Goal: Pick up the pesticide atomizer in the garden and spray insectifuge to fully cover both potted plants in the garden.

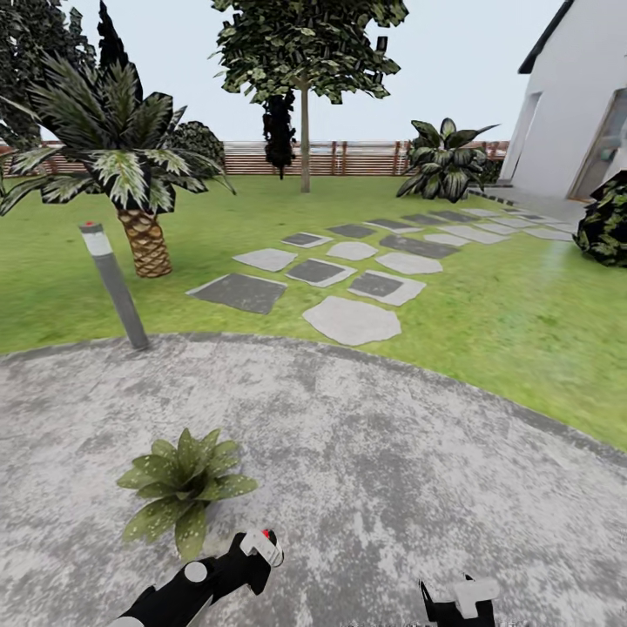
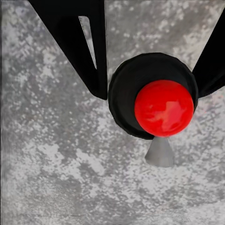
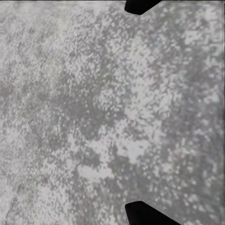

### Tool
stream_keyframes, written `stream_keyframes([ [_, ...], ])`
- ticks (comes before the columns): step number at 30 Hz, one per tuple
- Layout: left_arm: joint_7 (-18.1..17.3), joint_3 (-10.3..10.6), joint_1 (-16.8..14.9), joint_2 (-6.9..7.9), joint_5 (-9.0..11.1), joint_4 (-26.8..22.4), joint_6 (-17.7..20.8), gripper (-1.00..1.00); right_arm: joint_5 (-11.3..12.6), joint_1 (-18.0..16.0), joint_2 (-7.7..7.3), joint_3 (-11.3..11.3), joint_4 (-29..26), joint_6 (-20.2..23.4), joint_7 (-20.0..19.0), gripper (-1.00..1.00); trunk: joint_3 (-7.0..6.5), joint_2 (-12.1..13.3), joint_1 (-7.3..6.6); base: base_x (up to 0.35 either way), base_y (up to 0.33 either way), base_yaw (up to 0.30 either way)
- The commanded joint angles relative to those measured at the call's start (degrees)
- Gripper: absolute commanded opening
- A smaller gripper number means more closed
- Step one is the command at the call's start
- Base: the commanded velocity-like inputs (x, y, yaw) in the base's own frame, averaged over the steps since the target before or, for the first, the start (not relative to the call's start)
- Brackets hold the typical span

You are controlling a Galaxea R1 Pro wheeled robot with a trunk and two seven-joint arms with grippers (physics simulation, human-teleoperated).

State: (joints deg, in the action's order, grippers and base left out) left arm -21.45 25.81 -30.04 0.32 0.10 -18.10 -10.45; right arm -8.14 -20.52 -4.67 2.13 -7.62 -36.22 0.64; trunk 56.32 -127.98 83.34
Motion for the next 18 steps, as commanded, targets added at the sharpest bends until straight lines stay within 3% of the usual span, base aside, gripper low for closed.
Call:
stream_keyframes([
  [1,-0.1,0.1,0.0,0.03,0.0,0.0,-0.2,-1.0,-0.5,0.0,0.01,0.3,0.1,-0.2,0.1,1.0,0.05,0.0,-0.01,0.0,0.0,-0.3],
  [18,-0.2,0.3,0.4,0.03,-0.2,0.0,-0.2,-1.0,-0.5,0.0,-0.08,0.3,0.1,-0.2,0.1,1.0,0.05,0.0,-0.01,0.0,0.0,-0.3],
])
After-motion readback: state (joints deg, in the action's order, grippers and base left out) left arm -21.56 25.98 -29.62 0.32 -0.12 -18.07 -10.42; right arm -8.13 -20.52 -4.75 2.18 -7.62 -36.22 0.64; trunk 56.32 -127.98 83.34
